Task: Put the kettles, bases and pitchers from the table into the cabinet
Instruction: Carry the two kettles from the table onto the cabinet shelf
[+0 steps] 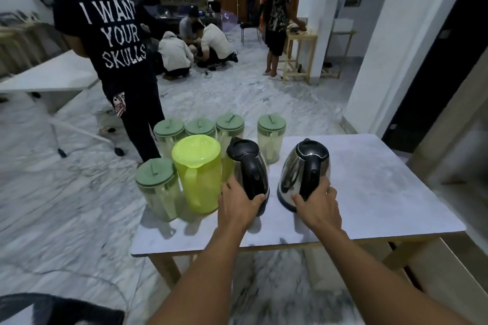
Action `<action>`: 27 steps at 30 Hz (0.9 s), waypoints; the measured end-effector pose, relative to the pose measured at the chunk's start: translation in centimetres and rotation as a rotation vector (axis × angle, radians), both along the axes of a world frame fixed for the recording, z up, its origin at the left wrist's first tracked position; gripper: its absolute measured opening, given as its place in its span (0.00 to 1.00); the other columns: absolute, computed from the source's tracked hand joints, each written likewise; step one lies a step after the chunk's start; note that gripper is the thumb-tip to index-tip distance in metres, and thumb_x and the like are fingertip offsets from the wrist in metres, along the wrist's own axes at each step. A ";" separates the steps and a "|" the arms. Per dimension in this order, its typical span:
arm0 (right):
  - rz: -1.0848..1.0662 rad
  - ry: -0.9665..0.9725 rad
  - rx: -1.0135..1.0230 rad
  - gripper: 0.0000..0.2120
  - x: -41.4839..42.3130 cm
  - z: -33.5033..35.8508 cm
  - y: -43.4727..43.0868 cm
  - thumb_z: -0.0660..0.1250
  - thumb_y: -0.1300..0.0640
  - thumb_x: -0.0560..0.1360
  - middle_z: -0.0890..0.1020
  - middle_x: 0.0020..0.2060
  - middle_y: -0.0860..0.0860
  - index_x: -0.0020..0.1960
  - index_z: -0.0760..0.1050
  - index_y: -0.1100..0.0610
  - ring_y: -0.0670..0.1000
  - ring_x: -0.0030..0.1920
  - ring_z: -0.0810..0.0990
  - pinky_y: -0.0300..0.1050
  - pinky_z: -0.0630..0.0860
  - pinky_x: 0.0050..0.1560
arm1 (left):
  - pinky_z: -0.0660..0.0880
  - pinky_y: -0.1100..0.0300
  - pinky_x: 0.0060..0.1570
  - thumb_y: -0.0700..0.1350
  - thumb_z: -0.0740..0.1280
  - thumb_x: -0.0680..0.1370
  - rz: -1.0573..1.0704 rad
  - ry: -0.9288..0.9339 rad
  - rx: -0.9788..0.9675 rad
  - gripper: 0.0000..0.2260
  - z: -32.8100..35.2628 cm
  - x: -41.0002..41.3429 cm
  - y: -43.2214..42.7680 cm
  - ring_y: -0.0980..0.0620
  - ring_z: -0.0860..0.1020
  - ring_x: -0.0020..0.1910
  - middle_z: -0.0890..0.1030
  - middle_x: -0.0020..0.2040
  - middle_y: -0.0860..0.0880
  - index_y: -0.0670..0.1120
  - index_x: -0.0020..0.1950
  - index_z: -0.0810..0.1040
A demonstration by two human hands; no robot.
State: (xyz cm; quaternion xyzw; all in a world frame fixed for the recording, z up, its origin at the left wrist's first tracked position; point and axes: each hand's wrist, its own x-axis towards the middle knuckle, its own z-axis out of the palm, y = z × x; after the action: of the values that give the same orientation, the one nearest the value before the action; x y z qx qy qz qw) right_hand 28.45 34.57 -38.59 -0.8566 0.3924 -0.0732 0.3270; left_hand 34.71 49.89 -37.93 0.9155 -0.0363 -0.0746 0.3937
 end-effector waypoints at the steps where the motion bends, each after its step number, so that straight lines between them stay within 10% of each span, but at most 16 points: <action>1: -0.037 -0.027 0.048 0.38 0.9 -0.5 -0.7 0.68 0.45 0.75 0.67 0.70 0.60 0.76 0.53 0.57 0.66 0.65 0.72 0.60 0.73 0.60 | 0.69 0.48 0.64 0.53 0.75 0.71 0.028 0.028 -0.035 0.38 -0.5 0.8 -0.8 0.40 0.70 0.68 0.70 0.69 0.41 0.41 0.73 0.62; 8: -0.294 -0.161 0.295 0.21 6.0 -3.1 -3.5 0.70 0.48 0.75 0.82 0.55 0.61 0.61 0.74 0.61 0.65 0.57 0.78 0.54 0.74 0.54 | 0.76 0.55 0.46 0.50 0.75 0.69 0.159 0.240 -0.207 0.21 -3.9 5.3 -5.7 0.42 0.80 0.51 0.83 0.54 0.42 0.41 0.58 0.81; 18: -0.378 -0.311 0.347 0.13 6.7 -3.6 -3.4 0.68 0.55 0.75 0.83 0.48 0.58 0.58 0.78 0.59 0.62 0.53 0.80 0.54 0.78 0.55 | 0.69 0.66 0.25 0.32 0.68 0.71 0.131 0.459 -0.551 0.06 -3.1 5.4 -6.6 0.52 0.72 0.30 0.77 0.33 0.47 0.43 0.39 0.79; 27: -0.501 -0.444 0.246 0.10 1.6 2.3 -1.3 0.69 0.55 0.73 0.85 0.44 0.59 0.52 0.80 0.58 0.63 0.48 0.82 0.53 0.80 0.49 | 0.80 0.50 0.50 0.31 0.70 0.66 -0.243 0.350 -0.545 0.09 2.9 2.3 -3.4 0.44 0.82 0.40 0.84 0.37 0.44 0.44 0.32 0.80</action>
State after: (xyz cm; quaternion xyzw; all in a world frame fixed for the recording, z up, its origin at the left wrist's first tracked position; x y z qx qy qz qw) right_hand 30.02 33.30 -36.29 -0.6513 0.5153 -0.2879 0.4769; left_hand 36.96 46.53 -34.99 0.7389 -0.0953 -0.2645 0.6124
